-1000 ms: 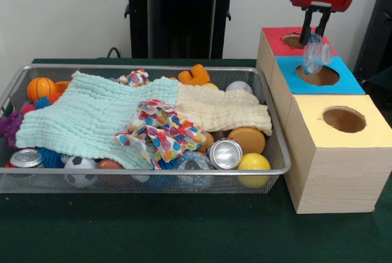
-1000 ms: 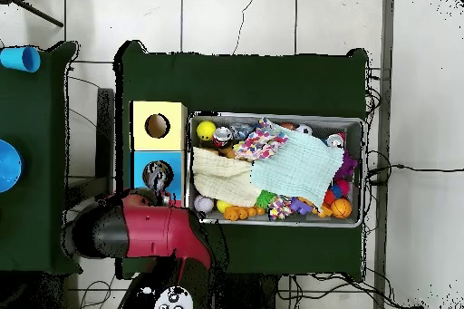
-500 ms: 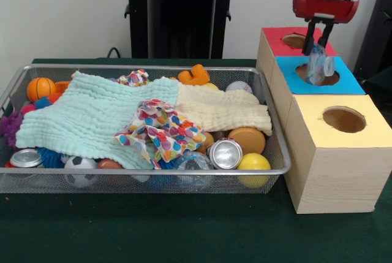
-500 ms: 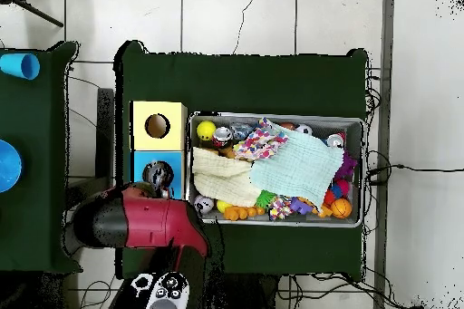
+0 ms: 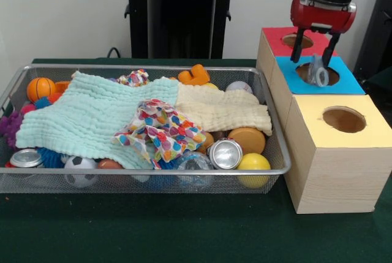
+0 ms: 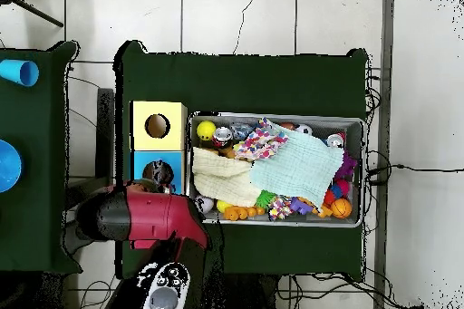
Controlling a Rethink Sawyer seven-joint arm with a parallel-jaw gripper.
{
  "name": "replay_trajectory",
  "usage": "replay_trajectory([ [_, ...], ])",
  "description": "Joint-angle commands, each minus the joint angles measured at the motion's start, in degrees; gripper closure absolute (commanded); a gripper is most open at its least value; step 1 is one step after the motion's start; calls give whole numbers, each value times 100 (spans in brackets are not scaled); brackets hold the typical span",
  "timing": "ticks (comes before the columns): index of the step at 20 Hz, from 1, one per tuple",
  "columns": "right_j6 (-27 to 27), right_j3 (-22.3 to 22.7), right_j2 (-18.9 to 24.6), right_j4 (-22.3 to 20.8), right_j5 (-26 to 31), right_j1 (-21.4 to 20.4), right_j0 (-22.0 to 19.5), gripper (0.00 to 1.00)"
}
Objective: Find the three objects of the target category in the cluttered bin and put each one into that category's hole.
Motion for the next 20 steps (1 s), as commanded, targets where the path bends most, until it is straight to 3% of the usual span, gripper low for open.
replay_trajectory([
  [1, 1383, -275, 43, 221, 135, 226, 15, 0],
  [11, 1537, -334, -220, 320, 572, -17, 193, 0],
  [16, 1392, -203, -127, 364, 627, -211, 71, 0],
  [20, 1049, -217, -138, 185, 435, -83, -163, 0],
])
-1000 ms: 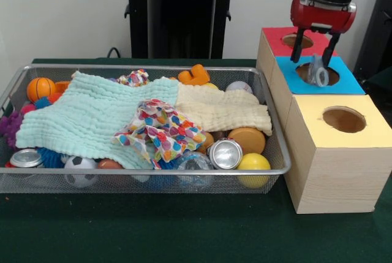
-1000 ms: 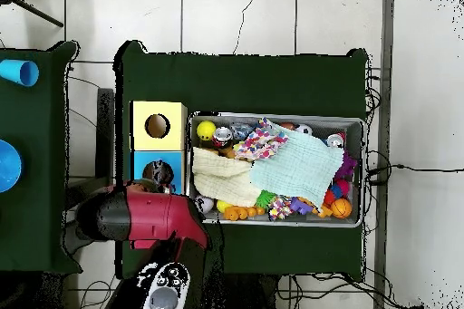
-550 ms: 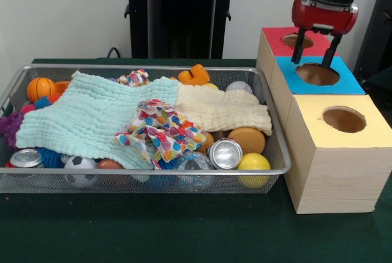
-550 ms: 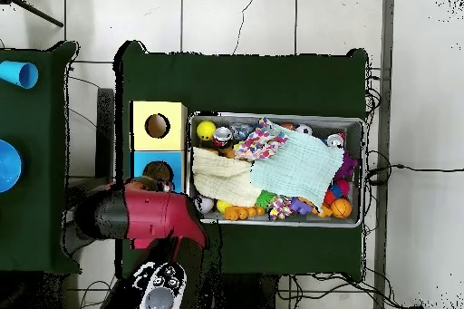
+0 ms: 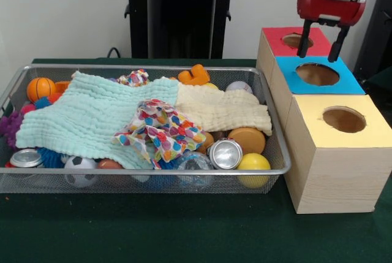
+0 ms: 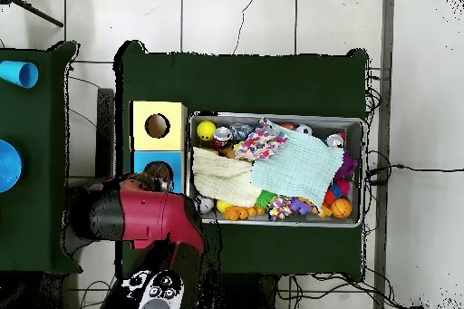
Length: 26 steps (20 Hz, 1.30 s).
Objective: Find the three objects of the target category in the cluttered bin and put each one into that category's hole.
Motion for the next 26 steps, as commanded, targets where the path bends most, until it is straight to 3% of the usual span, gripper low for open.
replay_trajectory([
  [1, 977, -32, 133, 57, 416, 46, -393, 0],
  [18, 362, 352, 480, -239, 421, -374, -1124, 0],
  [26, -51, 228, 500, -609, 231, -161, -1558, 0],
])
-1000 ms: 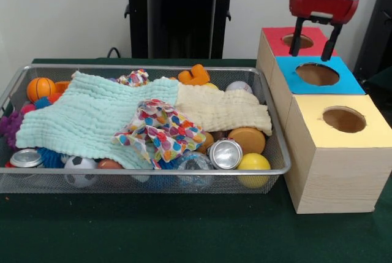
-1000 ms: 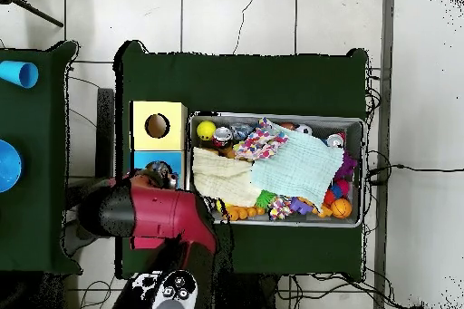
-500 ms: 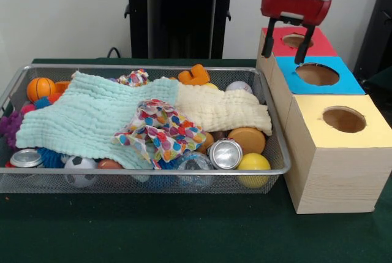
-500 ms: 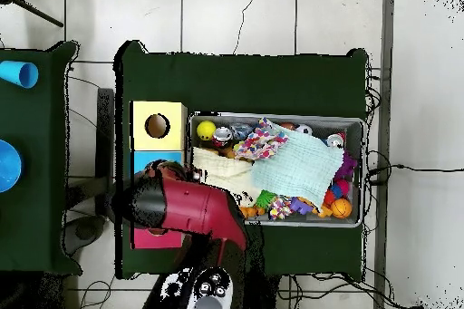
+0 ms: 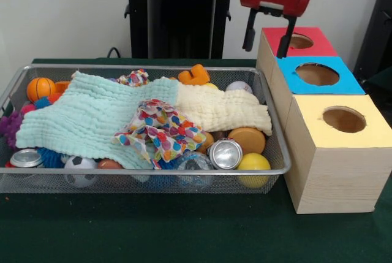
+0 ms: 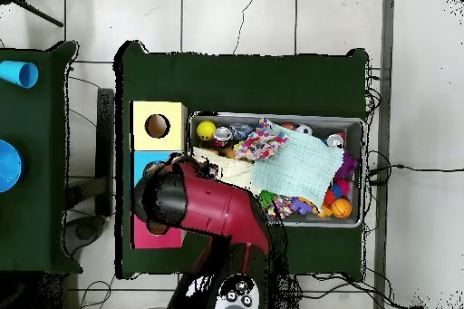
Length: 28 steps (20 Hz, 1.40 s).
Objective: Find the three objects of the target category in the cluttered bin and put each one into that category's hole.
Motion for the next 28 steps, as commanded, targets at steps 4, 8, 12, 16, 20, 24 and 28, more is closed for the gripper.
replay_trajectory([
  [4, -188, 229, 782, -741, 13, 472, -844, 0],
  [8, -92, 242, 935, -936, -163, 641, -1058, 0],
  [12, 51, 247, 1027, -1086, -285, 736, -1200, 0],
  [16, 177, 228, 1095, -1219, -407, 807, -1285, 0],
  [20, 205, 165, 1185, -1343, -472, 881, -1406, 0],
  [24, 125, 81, 1224, -1491, -447, 886, -1526, 0],
  [28, -77, -103, 1259, -1721, -363, 927, -1726, 0],
])
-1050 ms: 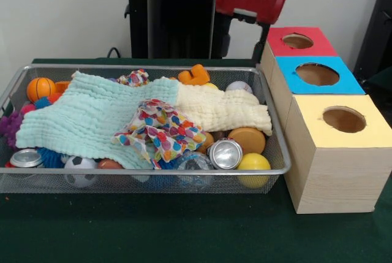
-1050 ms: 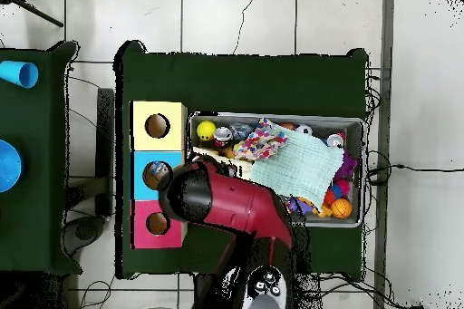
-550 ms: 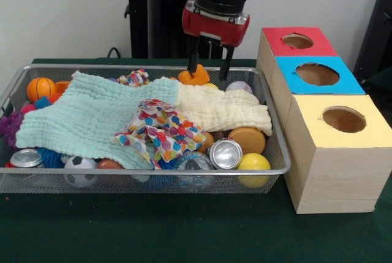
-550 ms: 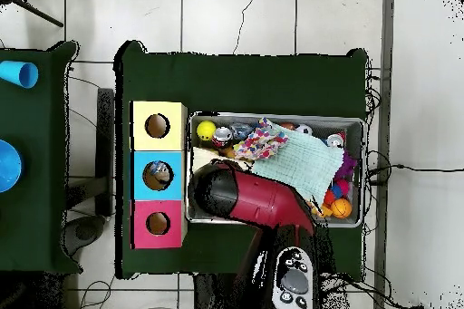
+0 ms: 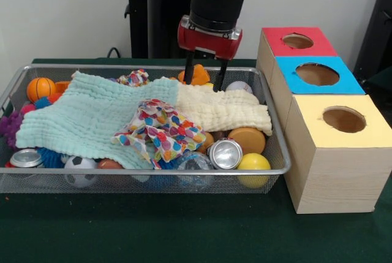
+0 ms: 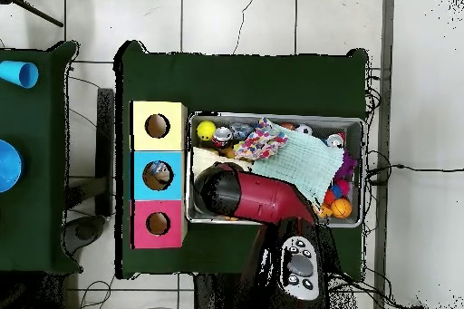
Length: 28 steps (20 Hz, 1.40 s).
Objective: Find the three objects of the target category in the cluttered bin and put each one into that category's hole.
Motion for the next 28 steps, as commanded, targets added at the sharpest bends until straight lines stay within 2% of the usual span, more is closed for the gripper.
replay_trajectory([
  [1, -118, -154, 592, -525, -162, 243, -429, 0],
  [17, -311, -440, 1049, -1167, 30, 311, -1107, 0],
  [28, -495, -853, 1362, -1578, 206, 528, -1505, 0],
])
